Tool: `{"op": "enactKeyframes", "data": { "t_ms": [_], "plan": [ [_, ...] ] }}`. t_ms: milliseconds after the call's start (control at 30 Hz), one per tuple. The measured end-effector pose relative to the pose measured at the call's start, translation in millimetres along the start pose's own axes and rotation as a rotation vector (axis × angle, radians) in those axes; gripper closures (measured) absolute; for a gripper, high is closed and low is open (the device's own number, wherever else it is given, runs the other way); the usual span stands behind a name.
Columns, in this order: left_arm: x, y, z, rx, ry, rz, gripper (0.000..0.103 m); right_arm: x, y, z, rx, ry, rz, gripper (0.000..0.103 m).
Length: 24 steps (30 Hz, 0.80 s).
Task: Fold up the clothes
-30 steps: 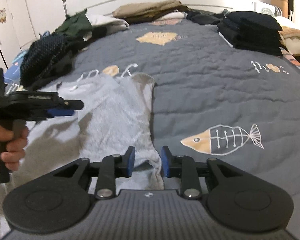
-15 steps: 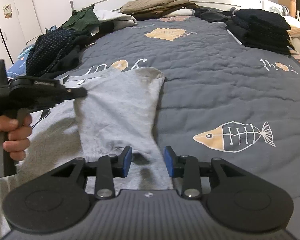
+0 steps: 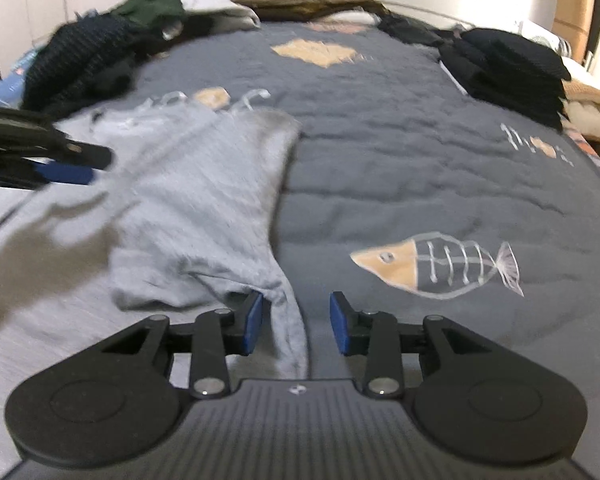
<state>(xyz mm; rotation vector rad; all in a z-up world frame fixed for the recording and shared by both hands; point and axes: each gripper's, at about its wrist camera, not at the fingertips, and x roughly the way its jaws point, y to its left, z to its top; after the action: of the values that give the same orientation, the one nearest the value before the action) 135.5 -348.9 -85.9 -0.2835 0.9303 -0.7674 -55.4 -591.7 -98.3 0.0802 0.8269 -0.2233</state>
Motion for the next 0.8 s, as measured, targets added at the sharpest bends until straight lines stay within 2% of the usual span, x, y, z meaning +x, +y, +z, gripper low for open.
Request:
{"op": "enactKeyframes", "data": {
  "t_ms": [267, 333, 400, 500, 567, 700, 800],
  "plan": [
    [-1.2, -18.4, -51.5, -0.073, 0.114, -0.176, 0.058, -2.4, -4.3, -0.6, 0.001, 0.005, 0.013, 0.067],
    [7.4, -22.6, -55.7, -0.07, 0.12, -0.184, 0.061, -0.8, -3.9, -2.2, -0.017, 0.013, 0.002, 0.067],
    [16.0, -26.9, -59.9, -0.066, 0.125, -0.192, 0.072, 0.8, -5.2, -4.0, -0.023, 0.02, -0.004, 0.067],
    [28.8, -33.2, -66.1, -0.061, 0.133, -0.204, 0.072, 0.8, -8.1, -5.9, -0.018, 0.022, -0.005, 0.066],
    [33.5, -38.0, -68.3, -0.033, 0.131, -0.182, 0.098, 2.5, -7.6, -7.1, -0.033, 0.02, -0.019, 0.066],
    [22.7, -35.5, -72.4, 0.013, 0.121, -0.15, 0.102, 8.2, -7.8, -11.8, -0.049, 0.015, -0.041, 0.065],
    [6.3, -17.9, -70.3, -0.009, 0.104, -0.126, 0.103, 7.7, -11.8, -10.8, -0.028, 0.016, -0.033, 0.065]
  ]
}}
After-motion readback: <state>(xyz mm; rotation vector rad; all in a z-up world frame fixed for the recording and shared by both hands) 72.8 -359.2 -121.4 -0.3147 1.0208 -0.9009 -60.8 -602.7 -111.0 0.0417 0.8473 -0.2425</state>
